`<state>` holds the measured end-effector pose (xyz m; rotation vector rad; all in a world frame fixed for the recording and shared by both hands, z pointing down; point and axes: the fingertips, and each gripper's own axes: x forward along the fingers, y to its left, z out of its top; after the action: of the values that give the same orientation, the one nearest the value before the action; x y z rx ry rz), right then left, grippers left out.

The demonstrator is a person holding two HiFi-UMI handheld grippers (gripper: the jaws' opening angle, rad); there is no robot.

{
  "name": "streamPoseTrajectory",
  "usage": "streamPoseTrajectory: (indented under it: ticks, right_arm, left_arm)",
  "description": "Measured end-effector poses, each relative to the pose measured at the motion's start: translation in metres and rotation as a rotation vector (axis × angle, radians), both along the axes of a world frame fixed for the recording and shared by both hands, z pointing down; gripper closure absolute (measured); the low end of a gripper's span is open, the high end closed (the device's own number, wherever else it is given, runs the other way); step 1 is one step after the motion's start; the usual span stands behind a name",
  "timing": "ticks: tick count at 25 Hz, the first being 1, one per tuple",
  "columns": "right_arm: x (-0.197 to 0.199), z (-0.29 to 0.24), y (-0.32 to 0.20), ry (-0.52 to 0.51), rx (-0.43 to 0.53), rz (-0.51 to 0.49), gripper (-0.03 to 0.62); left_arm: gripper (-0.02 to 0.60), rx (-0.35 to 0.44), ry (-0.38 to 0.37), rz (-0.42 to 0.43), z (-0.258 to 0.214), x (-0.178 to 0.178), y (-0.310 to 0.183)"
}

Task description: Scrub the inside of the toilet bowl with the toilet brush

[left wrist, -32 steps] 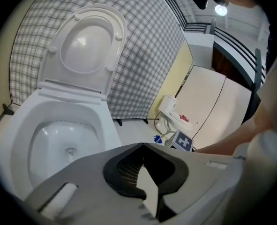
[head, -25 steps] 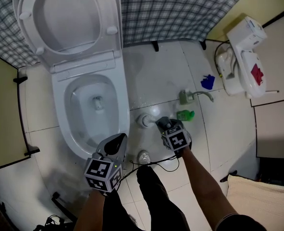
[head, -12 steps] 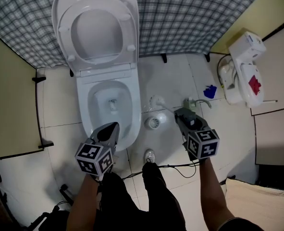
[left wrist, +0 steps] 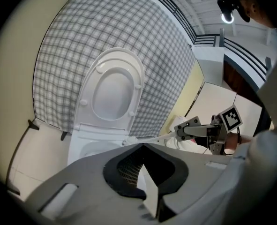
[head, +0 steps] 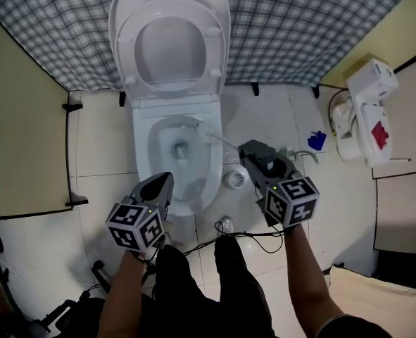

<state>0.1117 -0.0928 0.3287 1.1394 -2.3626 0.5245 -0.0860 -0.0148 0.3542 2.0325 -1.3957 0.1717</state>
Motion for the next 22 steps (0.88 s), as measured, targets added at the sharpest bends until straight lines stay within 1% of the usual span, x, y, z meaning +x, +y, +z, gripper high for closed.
streamPoseTrajectory:
  ticks: [3, 5, 8, 10, 13, 17, 20, 22]
  right_arm:
    - [-0.034, 0.029, 0.000, -0.020, -0.040, -0.033, 0.404]
    - [-0.052, 0.051, 0.000, -0.031, -0.070, -0.038, 0.404]
    - [-0.068, 0.086, -0.002, -0.025, -0.103, -0.021, 0.404]
    - [-0.079, 0.107, -0.009, -0.013, -0.110, -0.016, 0.404]
    - [-0.093, 0.131, -0.020, 0.032, -0.087, 0.013, 0.404]
    - [-0.092, 0.153, -0.029, 0.116, -0.050, 0.075, 0.404]
    - [-0.094, 0.165, -0.031, 0.194, 0.004, 0.110, 0.403]
    - [-0.094, 0.171, -0.031, 0.189, 0.029, 0.137, 0.404]
  left_arm:
    - [0.574, -0.013, 0.007, -0.023, 0.017, -0.012, -0.002]
    - [0.574, -0.024, 0.001, -0.031, 0.031, -0.016, -0.003]
    - [0.574, -0.045, -0.005, -0.025, 0.054, -0.017, -0.006]
    - [0.574, -0.052, -0.001, -0.037, 0.067, -0.021, -0.010]
    - [0.574, -0.057, 0.017, -0.048, 0.082, -0.028, -0.017]
    - [0.574, -0.057, 0.034, -0.039, 0.103, -0.025, -0.026]
    - [0.574, -0.068, 0.044, -0.023, 0.119, -0.020, -0.027]
    - [0.574, -0.071, 0.060, -0.015, 0.127, -0.016, -0.028]
